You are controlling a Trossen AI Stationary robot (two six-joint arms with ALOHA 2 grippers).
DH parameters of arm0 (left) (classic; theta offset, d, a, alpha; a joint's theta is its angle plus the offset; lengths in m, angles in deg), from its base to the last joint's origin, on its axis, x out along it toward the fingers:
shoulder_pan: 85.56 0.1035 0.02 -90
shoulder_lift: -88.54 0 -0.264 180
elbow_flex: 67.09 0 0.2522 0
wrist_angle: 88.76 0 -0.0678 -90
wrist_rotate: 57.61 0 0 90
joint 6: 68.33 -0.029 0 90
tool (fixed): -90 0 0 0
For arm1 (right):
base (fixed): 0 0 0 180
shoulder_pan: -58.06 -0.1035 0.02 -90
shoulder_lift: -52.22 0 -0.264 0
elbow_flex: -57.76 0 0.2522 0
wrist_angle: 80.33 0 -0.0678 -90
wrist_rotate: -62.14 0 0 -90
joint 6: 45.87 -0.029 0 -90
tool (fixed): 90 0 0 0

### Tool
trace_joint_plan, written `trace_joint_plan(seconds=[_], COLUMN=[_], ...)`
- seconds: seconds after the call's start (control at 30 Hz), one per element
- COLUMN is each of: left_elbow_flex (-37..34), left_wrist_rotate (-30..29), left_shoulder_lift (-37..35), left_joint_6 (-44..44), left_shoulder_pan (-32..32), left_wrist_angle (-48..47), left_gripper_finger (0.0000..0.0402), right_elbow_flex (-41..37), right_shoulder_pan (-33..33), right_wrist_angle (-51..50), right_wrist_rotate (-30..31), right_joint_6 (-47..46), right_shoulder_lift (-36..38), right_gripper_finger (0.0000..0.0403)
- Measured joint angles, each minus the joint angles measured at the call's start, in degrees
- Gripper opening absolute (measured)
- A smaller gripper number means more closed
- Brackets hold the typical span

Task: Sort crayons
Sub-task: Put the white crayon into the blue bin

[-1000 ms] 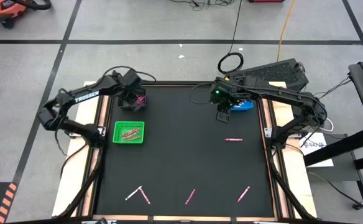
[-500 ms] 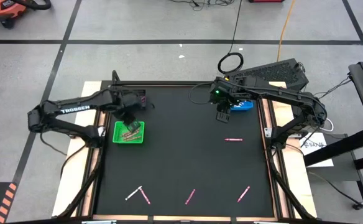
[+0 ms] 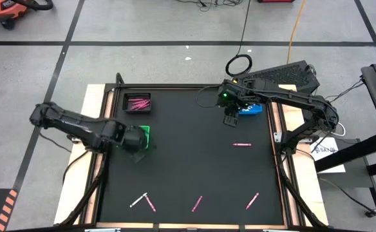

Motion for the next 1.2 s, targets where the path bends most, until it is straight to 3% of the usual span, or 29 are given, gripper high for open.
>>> trace_joint_plan(seconds=[0.3,0.63,0.87,1.2], left_elbow_flex=[0.0,0.0,0.0,0.0], left_wrist_rotate=[0.0,1.5,1.5,2.4], left_shoulder_lift=[5.5,14.0,19.1,25.4], left_joint_6=[12.9,22.0,27.3,32.8], left_shoulder_pan=[-15.9,-27.7,-33.1,-36.9], left_wrist_angle=[6.3,13.3,23.3,29.8], left_gripper_finger=[0.0093,0.0093,0.0093,0.0093], right_elbow_flex=[0.0,0.0,0.0,0.0], right_shoulder_pan=[0.0,0.0,0.0,0.0], right_wrist_angle=[0.0,0.0,0.0,0.0], right_wrist_rotate=[0.0,0.0,0.0,0.0], right_joint_6=[-7.7,-14.6,-16.4,-17.9], right_shoulder_lift=[0.0,0.0,0.0,0.0], right_gripper_finger=[0.0130,0.0130,0.0130,0.0130])
